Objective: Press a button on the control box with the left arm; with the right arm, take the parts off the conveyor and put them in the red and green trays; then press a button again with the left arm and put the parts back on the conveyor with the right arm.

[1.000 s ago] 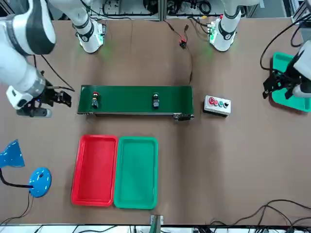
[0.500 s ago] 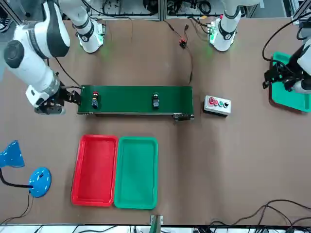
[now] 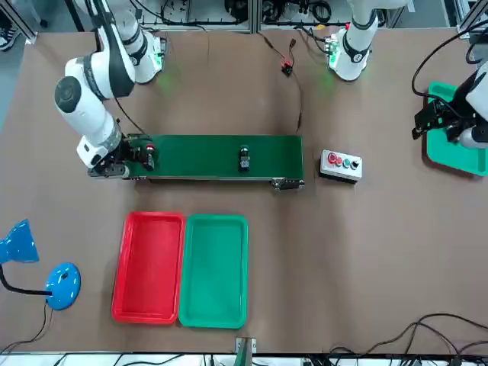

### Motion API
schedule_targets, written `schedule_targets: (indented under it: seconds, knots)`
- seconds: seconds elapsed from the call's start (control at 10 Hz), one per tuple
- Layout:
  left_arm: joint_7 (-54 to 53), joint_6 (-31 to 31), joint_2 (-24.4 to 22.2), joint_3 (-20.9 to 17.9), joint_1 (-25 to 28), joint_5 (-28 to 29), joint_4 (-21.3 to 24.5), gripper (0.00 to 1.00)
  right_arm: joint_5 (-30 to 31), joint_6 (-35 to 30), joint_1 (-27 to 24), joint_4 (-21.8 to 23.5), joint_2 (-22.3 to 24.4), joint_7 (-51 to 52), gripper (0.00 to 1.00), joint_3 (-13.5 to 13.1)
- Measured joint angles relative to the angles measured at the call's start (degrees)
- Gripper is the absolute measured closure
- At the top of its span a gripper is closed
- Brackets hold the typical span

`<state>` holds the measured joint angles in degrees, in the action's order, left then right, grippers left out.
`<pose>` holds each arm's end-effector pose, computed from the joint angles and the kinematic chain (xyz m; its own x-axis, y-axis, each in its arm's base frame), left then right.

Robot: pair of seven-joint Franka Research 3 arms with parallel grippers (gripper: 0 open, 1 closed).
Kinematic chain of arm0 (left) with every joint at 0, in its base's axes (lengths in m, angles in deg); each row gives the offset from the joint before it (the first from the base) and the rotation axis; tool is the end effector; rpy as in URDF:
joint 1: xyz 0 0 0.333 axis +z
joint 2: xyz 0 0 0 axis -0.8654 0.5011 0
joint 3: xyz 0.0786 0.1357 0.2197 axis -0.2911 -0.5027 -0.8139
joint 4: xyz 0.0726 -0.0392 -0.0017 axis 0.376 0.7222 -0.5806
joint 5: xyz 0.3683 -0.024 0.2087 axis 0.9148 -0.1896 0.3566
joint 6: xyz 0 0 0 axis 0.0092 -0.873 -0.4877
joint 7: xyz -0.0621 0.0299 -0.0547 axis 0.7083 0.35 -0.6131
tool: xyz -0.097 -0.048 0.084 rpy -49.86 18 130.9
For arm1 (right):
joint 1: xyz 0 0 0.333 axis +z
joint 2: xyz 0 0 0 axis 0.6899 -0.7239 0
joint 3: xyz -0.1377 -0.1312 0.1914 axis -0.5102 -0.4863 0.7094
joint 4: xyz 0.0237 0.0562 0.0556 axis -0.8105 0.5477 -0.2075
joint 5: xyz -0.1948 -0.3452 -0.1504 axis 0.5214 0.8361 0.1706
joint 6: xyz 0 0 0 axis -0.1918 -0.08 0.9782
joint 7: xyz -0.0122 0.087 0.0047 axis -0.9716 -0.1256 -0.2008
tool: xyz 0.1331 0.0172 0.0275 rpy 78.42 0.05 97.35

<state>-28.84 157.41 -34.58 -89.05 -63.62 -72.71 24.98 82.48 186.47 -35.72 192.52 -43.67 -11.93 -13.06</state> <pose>0.5881 -0.0332 0.5589 0.9990 -0.0454 0.0043 -0.0455 -0.9978 0.0489 0.5109 0.1095 0.2355 0.9993 0.0274 0.0273 0.0283 -0.9991 -0.0314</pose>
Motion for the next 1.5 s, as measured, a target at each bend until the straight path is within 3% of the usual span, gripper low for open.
schedule_targets:
  seconds: [0.6, 1.1, 1.2, 1.3, 1.5]
  knots:
    - [-0.02, 0.95, 0.32, 0.0, -0.02, 1.05, -0.08, 0.0, -0.04, 11.58, 1.47, 6.79, -5.39, -0.03, 0.0, -0.01]
    - [-0.04, 0.97, 0.91, 0.03, -0.37, 1.05, -0.16, 0.0, -0.04, 13.96, 1.65, 10.45, -5.5, -0.02, 0.04, -0.01]
    - [-0.03, 0.97, 0.91, 0.03, -0.31, 1.05, -0.2, 0.0, -0.04, 13.97, 2.14, 10.64, -5.5, -0.02, 0.14, -0.01]
    - [-0.03, 0.97, 0.91, 0.02, -0.23, 1.05, -0.21, 0.0, -0.04, 13.97, 2.57, 10.68, -5.49, -0.03, 0.32, -0.01]
    - [-0.03, 0.97, 0.97, 0.01, -0.17, 1.06, -0.21, 0.0, -0.04, 13.96, 2.64, 10.68, -5.35, -0.02, 0.47, -0.03]
